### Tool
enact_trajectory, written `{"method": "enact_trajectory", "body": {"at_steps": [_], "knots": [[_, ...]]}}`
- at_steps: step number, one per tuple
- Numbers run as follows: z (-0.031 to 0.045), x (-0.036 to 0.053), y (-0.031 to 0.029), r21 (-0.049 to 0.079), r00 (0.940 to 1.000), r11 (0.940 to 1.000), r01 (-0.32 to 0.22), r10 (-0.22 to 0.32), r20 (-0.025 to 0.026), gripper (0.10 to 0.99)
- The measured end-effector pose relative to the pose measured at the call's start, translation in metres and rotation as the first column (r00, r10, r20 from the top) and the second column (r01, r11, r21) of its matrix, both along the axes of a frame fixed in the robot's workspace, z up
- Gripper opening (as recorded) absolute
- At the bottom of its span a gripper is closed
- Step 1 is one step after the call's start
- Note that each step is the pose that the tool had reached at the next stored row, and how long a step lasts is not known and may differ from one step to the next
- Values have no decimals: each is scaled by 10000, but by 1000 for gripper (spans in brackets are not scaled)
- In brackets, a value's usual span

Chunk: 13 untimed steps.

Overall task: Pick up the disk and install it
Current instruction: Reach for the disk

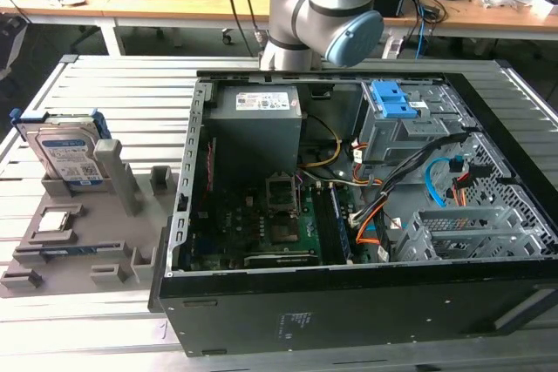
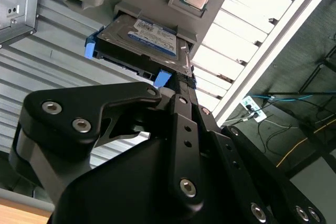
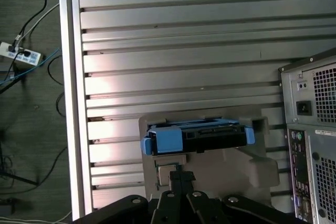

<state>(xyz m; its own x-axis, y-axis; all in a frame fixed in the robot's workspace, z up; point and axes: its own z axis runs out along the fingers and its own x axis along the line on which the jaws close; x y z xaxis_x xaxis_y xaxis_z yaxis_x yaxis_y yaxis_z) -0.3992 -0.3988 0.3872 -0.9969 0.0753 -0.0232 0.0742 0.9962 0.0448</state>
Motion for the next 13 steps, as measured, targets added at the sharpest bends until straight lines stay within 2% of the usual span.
{"method": "enact_trajectory", "body": {"at_steps": [8, 13], "knots": [[0, -124, -1, -107, 10000, 9999, -1, 1, 0, 106], [0, -127, 0, -107, 10000, 9999, 0, 0, 1, 106]]}}
